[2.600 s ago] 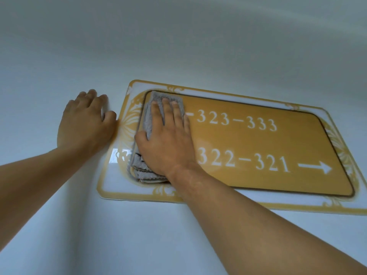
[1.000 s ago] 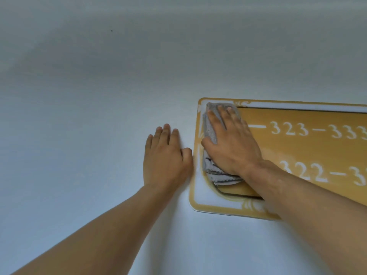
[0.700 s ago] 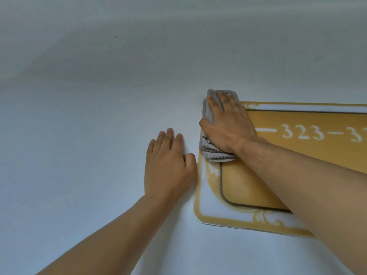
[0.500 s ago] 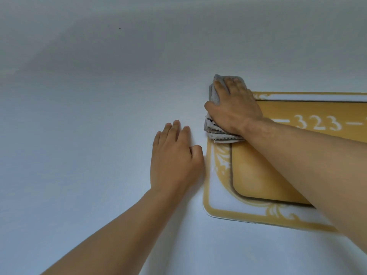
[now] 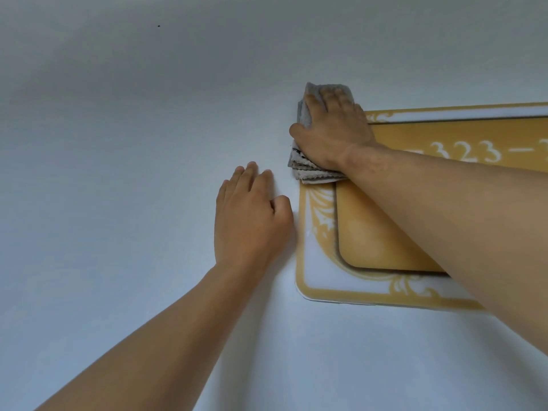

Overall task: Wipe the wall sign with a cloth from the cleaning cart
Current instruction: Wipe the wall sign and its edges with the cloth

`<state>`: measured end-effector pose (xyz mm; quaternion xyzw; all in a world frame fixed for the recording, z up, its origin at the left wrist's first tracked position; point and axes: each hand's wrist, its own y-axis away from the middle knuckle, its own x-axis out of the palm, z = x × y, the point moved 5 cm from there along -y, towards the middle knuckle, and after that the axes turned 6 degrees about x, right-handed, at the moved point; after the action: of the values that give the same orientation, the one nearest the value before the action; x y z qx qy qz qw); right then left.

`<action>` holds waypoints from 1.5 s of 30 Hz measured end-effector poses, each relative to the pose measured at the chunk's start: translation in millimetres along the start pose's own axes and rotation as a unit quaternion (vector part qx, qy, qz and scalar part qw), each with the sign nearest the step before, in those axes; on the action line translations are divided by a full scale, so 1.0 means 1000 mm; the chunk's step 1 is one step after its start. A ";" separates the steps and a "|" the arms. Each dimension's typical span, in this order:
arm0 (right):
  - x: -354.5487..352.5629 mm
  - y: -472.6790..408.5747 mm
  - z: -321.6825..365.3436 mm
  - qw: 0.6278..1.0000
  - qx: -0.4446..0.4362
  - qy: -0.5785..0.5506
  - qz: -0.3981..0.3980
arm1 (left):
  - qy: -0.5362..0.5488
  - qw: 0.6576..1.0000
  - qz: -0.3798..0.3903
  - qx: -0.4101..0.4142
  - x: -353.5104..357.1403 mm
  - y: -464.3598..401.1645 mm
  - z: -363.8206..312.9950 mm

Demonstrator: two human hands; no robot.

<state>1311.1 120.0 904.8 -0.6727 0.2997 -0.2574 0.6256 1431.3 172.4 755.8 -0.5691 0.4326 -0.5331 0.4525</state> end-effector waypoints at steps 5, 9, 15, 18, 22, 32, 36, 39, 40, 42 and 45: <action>0.000 0.010 0.003 1.000 0.006 0.000 -0.001 | -0.003 1.000 -0.004 -0.001 0.001 0.001 0.002; 0.001 0.023 0.005 1.000 0.007 -0.002 0.000 | 0.009 1.000 -0.012 0.000 -0.001 0.003 0.002; 0.003 0.045 0.008 1.000 -0.012 -0.010 0.000 | 0.007 1.000 -0.007 -0.002 -0.005 0.010 0.000; 0.005 0.057 0.010 1.000 -0.022 -0.022 -0.005 | 0.006 1.000 -0.004 -0.002 -0.007 0.019 0.003; 0.006 0.073 0.011 0.999 -0.024 -0.032 -0.008 | -0.001 1.000 0.010 -0.005 -0.011 0.029 0.002; 0.004 0.125 0.018 0.998 -0.060 -0.033 -0.006 | -0.037 0.998 0.051 0.010 -0.018 0.055 0.007; 0.003 0.148 0.020 0.997 -0.063 -0.038 -0.008 | -0.057 0.996 0.067 0.021 -0.024 0.069 0.009; 0.003 0.165 0.019 0.997 -0.067 -0.037 -0.008 | -0.086 0.991 0.094 0.043 -0.027 0.084 0.009; 0.004 0.170 0.019 0.997 -0.068 -0.033 -0.007 | -0.095 0.989 0.106 0.051 -0.028 0.091 0.009; 0.004 0.178 0.017 0.997 -0.067 -0.027 -0.007 | -0.107 0.983 0.131 0.066 -0.031 0.103 0.011; 0.004 0.189 0.016 0.998 -0.066 -0.025 -0.007 | -0.118 0.976 0.162 0.086 -0.036 0.120 0.012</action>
<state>1310.4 120.9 714.8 -0.7207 0.2955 -0.2251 0.5853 1440.2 182.1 630.8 -0.5093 0.4149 -0.4170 0.6281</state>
